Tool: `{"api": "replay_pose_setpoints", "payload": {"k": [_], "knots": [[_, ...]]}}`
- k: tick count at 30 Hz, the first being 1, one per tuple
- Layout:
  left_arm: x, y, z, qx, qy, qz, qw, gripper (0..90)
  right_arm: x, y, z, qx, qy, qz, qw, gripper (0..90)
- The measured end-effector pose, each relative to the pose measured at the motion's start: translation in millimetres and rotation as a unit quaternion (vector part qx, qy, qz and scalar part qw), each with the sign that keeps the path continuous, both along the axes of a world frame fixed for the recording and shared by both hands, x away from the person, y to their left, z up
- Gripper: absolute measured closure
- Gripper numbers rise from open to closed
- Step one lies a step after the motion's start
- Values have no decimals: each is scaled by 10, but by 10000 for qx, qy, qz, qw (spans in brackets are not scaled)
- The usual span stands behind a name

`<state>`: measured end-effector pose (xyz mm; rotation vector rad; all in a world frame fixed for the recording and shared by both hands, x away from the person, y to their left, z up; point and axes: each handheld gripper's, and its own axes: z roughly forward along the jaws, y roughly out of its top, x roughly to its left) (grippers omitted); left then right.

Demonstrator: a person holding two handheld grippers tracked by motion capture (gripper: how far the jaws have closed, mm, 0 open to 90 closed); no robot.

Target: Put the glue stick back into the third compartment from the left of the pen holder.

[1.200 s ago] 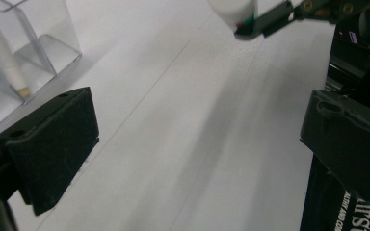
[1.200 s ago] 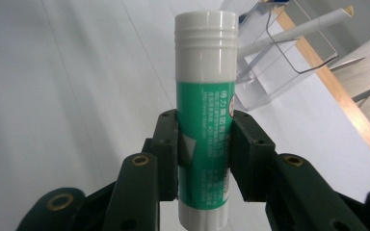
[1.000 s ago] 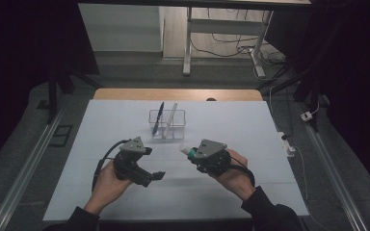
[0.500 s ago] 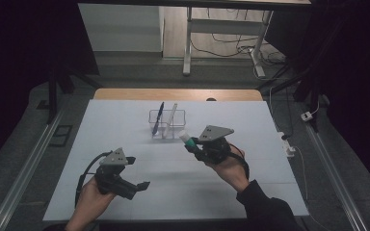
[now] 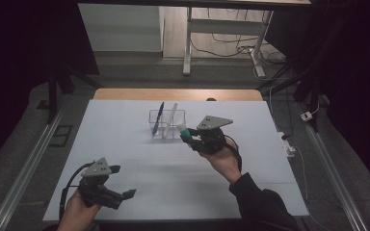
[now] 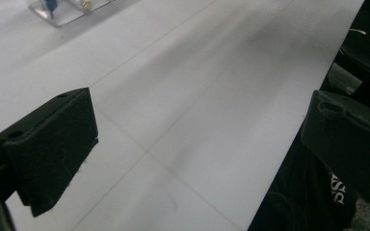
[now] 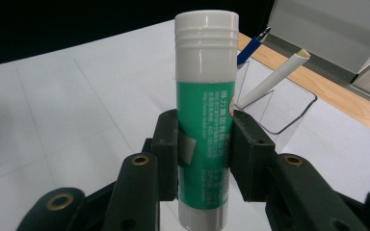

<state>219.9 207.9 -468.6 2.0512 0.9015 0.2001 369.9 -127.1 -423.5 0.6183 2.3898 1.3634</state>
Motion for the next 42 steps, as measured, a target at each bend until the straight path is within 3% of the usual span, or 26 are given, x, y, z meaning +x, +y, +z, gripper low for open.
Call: {"api": "replay_pose_setpoints", "payload": {"k": [11,18,26,42], "knots": [[-157,255,-68,-225,90,305,9992,0,189,62,-38,316,59,-183,9993,664],[-237,362,-93,-294,137,456,9984,0,351,36,-51,573,92,-529,9969,663],[-295,425,-111,-238,165,578,9979,0,537,77,-106,813,148,-875,9927,663],[-336,455,-109,-155,134,655,9976,0,856,302,-178,988,163,-1252,9871,662]]}}
